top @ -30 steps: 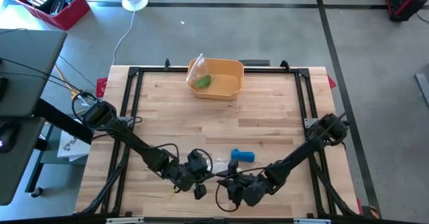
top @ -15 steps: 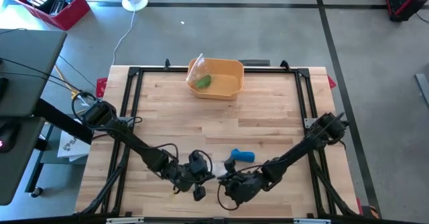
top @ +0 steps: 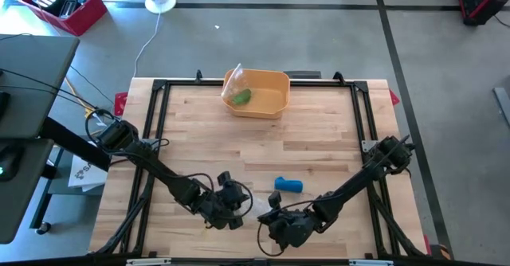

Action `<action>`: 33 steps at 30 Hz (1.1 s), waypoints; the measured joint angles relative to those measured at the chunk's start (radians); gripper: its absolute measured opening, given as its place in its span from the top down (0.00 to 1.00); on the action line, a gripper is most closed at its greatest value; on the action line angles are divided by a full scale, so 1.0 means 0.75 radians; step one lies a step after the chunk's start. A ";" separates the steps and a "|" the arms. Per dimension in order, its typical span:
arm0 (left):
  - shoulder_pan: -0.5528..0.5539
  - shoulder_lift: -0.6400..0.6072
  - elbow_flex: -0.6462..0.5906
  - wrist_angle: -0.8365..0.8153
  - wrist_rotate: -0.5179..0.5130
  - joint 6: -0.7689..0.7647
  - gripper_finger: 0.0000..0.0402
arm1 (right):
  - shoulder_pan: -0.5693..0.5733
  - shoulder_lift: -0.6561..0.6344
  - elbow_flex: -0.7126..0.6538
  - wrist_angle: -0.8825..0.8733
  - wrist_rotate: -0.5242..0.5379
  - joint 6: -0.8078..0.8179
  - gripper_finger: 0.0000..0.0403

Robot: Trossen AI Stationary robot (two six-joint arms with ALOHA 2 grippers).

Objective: Roll bandage
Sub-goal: Put the blue bandage to the zip bag

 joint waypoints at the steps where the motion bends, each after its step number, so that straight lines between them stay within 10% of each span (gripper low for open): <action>1: -0.010 0.001 0.000 0.005 -0.009 0.019 1.00 | -0.004 -0.001 0.018 -0.008 0.005 0.000 0.94; 14: -0.121 0.004 0.016 0.039 -0.327 0.199 1.00 | -0.046 -0.002 0.233 -0.387 -0.018 0.199 0.61; 22: -0.189 0.005 0.072 0.034 -0.626 0.559 1.00 | -0.150 0.060 0.233 -0.448 -0.027 0.143 0.61; 33: -0.189 0.203 0.043 -0.100 -0.634 0.370 1.00 | -0.112 0.061 0.247 -0.452 -0.006 0.026 0.61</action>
